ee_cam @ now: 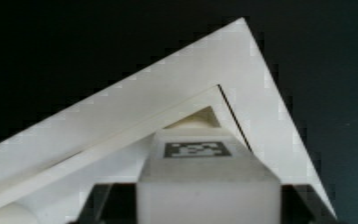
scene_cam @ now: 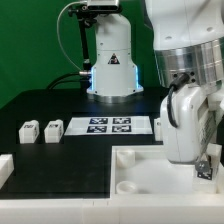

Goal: Assemble one leg

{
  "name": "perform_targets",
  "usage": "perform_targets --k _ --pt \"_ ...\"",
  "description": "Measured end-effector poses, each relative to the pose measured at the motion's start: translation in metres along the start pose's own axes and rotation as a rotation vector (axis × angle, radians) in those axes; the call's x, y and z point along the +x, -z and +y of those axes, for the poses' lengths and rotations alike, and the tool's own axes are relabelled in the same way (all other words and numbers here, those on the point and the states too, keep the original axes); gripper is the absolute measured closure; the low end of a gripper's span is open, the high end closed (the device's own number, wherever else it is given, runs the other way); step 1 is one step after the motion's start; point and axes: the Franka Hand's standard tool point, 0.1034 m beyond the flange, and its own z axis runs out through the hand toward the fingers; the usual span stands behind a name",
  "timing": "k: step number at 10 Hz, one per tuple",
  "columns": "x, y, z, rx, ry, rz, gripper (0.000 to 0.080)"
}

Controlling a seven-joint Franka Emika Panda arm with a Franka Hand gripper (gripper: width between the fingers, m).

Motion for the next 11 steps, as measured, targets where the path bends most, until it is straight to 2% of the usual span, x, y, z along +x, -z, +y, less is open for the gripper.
perform_targets --k 1,2,3,4,5,6,9,11 --pt "0.0 0.0 0.001 -0.001 0.014 0.0 0.0506" --pt "0.0 -0.001 0.001 -0.001 0.04 0.0 0.029" --pt "0.0 -0.001 0.001 -0.002 0.118 0.003 0.029" --pt "-0.001 -0.003 0.005 -0.014 0.252 0.015 0.0193" --pt "-0.003 -0.003 0.011 -0.045 0.337 0.029 0.0163" --pt "-0.005 -0.002 0.013 -0.06 0.472 0.042 0.0163" --pt "-0.003 -0.002 0.011 -0.061 0.729 0.036 0.0151" --pt "-0.001 0.0 0.006 -0.072 1.085 0.059 0.0151"
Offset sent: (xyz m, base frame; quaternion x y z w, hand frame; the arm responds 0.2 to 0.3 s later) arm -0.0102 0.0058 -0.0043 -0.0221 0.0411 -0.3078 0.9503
